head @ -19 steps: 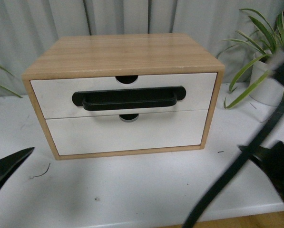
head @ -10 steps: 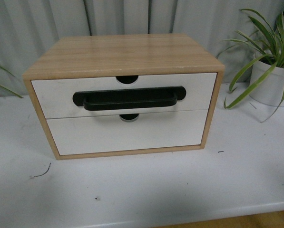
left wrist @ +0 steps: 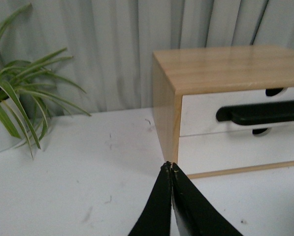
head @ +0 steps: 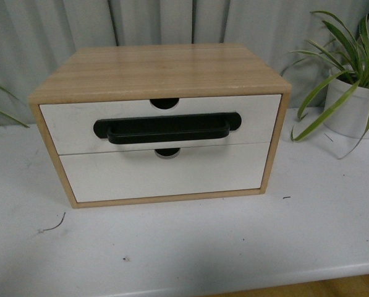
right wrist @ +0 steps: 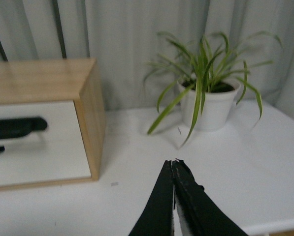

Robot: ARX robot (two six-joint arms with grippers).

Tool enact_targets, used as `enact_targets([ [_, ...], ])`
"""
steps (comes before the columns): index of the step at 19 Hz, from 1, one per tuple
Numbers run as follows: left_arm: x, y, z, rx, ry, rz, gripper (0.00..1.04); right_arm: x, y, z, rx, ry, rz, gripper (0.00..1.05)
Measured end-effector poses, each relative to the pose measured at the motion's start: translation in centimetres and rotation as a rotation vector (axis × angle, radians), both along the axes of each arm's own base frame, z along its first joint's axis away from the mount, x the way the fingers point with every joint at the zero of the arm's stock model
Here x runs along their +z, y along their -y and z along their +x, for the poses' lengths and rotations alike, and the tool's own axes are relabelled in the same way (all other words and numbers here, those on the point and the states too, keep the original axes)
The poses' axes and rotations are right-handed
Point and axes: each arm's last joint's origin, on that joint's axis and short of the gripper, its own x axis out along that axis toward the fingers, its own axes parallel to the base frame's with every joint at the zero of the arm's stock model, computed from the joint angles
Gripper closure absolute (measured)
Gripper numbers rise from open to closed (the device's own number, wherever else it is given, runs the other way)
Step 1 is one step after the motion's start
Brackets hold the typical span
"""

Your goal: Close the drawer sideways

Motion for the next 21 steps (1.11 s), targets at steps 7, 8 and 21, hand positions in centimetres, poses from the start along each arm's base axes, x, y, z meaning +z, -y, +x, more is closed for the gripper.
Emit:
enact_targets([
  [7, -0.4, 0.0, -0.2, 0.001, 0.037, 0.000, 1.03, -0.3, 0.0, -0.8, 0.000, -0.005, 0.002, 1.03],
  [8, -0.4, 0.0, -0.2, 0.001, 0.036, 0.000, 1.03, -0.3, 0.0, -0.9, 0.000, -0.007, 0.002, 1.03],
  [21, -0.4, 0.0, -0.2, 0.001, 0.036, 0.000, 1.03, -0.7, 0.0, -2.1, 0.000, -0.019, 0.002, 1.03],
])
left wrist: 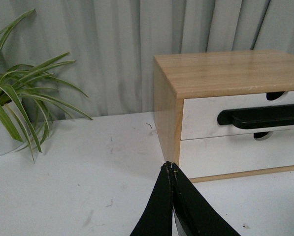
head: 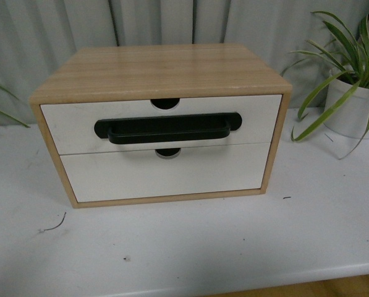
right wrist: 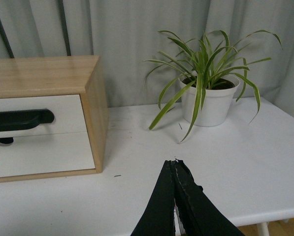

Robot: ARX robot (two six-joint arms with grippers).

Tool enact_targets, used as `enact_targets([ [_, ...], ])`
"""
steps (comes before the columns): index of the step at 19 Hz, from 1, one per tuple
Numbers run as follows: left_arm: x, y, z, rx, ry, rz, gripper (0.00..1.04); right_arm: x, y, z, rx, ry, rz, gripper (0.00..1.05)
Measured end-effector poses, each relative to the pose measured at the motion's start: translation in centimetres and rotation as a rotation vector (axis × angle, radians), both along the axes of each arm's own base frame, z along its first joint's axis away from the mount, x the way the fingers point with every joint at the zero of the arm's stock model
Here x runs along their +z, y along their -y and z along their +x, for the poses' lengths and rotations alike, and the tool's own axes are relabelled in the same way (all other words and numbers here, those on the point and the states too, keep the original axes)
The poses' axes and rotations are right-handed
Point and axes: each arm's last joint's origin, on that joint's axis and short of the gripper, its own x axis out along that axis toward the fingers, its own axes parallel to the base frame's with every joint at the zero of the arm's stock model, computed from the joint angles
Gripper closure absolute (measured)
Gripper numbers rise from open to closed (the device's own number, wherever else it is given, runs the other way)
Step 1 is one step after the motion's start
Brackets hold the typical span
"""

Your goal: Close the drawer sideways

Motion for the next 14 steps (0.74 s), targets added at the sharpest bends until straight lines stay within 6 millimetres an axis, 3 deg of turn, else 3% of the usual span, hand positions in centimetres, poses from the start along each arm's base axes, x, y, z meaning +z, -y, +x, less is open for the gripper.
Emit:
enact_targets([
  [2, 0.00, 0.00, 0.00, 0.000, 0.000, -0.001, 1.03, 0.01, 0.00, 0.00, 0.000, 0.001, 0.000, 1.01],
  [7, 0.00, 0.00, 0.00, 0.000, 0.000, 0.000, 0.76, 0.01, 0.00, 0.00, 0.000, 0.001, 0.000, 0.73],
  [13, 0.00, 0.00, 0.00, 0.000, 0.000, 0.000, 0.35, 0.01, 0.00, 0.00, 0.000, 0.001, 0.000, 0.32],
  [14, 0.00, 0.00, 0.00, 0.000, 0.000, 0.000, 0.11, 0.01, 0.00, 0.00, 0.000, 0.001, 0.000, 0.08],
])
